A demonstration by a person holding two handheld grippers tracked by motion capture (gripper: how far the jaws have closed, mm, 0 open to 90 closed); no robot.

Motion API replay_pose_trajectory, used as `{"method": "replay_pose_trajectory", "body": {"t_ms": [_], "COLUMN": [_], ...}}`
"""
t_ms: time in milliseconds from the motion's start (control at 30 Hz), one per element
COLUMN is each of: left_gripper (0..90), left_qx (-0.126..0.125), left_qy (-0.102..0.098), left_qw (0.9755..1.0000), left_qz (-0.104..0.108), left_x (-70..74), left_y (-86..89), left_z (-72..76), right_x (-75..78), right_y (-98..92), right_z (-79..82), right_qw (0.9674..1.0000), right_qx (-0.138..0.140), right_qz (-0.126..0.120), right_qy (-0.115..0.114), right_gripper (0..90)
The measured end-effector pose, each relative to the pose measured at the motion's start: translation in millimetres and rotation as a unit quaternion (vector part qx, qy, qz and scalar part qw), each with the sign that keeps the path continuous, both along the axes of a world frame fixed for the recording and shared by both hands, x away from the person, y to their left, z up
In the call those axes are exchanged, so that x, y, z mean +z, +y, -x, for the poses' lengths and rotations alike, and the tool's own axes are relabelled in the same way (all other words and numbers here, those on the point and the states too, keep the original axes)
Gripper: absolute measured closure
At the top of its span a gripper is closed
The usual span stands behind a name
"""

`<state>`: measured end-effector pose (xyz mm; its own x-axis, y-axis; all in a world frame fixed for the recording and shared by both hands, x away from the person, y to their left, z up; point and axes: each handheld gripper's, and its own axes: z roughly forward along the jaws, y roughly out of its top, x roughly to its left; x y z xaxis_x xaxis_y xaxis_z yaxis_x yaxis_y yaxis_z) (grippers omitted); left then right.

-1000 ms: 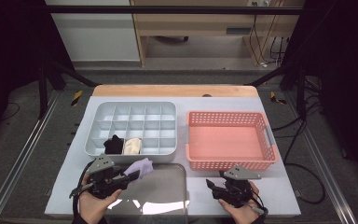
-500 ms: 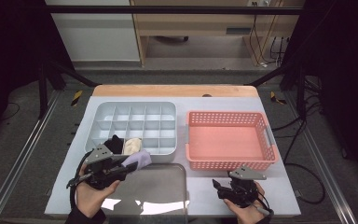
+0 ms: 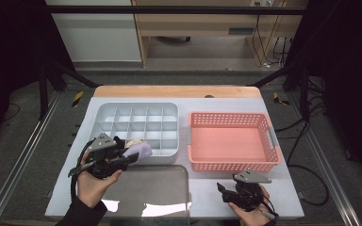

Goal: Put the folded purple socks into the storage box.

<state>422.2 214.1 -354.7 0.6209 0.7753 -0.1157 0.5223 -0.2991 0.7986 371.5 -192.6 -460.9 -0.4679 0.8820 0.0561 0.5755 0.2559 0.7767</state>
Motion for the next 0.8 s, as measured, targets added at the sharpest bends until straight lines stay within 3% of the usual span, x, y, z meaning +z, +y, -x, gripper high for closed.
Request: {"method": "replay_pose_trajectory", "body": {"t_ms": [500, 800], "left_gripper": [63.3, 63.3], "left_qx": [0.035, 0.052], "left_qy": [0.025, 0.058], "left_qw": [0.9990, 0.9966], "left_qz": [-0.014, -0.026], "left_x": [0.9, -9.7], "left_y": [-7.3, -9.2], "left_z": [-30.3, -53.1], "right_x": [-1.7, -3.0], "right_y": [0.7, 0.6], "right_z": [0.5, -0.2], "right_qw": [1.0000, 1.0000], "right_qx": [0.003, 0.006], "right_qz": [0.001, -0.001], "right_qy": [0.001, 0.006], "right_gripper": [32.7, 32.6]}}
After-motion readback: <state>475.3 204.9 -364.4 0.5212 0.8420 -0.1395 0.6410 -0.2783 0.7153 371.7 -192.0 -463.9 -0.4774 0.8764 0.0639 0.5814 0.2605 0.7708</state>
